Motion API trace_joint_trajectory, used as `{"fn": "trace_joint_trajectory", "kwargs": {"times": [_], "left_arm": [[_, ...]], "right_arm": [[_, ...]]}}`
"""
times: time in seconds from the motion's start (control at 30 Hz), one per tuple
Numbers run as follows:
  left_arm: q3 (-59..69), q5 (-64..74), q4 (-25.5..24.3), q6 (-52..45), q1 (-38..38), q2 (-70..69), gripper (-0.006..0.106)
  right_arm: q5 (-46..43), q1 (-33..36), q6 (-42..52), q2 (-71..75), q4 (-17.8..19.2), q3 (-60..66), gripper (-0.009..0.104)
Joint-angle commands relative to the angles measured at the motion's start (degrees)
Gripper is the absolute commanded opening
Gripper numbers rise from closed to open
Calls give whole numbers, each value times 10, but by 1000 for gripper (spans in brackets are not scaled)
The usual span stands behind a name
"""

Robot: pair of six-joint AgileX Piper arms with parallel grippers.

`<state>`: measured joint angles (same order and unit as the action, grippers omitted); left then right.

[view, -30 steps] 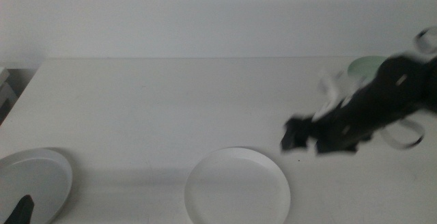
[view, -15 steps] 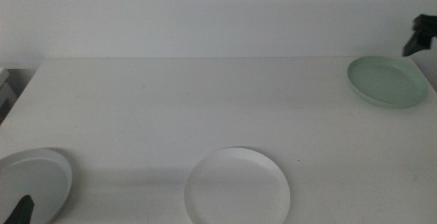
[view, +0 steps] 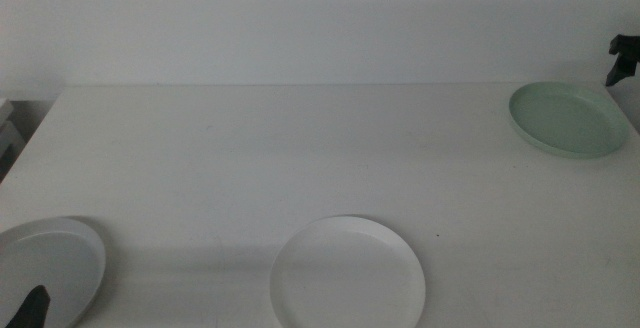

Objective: Stack the three bowls on top of each other.

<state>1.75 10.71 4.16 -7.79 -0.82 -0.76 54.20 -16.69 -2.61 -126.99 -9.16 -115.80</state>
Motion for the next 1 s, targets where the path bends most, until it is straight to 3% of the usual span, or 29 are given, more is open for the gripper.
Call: {"fn": "trace_joint_trajectory", "kwargs": {"times": [0.0,0.53,0.63,0.77,0.87,0.97], "left_arm": [[2,-46,2,8,0,-8,90],[2,-46,2,8,0,-8,90],[2,-46,2,8,0,-8,90],[2,-46,2,8,0,-8,90],[2,-46,2,8,0,-8,90],[2,-46,2,8,0,-8,90]], "right_arm": [[-7,-10,-7,2,32,-61,59],[-33,-13,-19,-118,34,-112,55],[-37,-13,-15,-128,34,-112,37],[-40,-13,-10,-131,34,-112,0],[-30,-13,-9,-124,33,-112,0],[7,-5,16,-101,-2,-106,0]]}}
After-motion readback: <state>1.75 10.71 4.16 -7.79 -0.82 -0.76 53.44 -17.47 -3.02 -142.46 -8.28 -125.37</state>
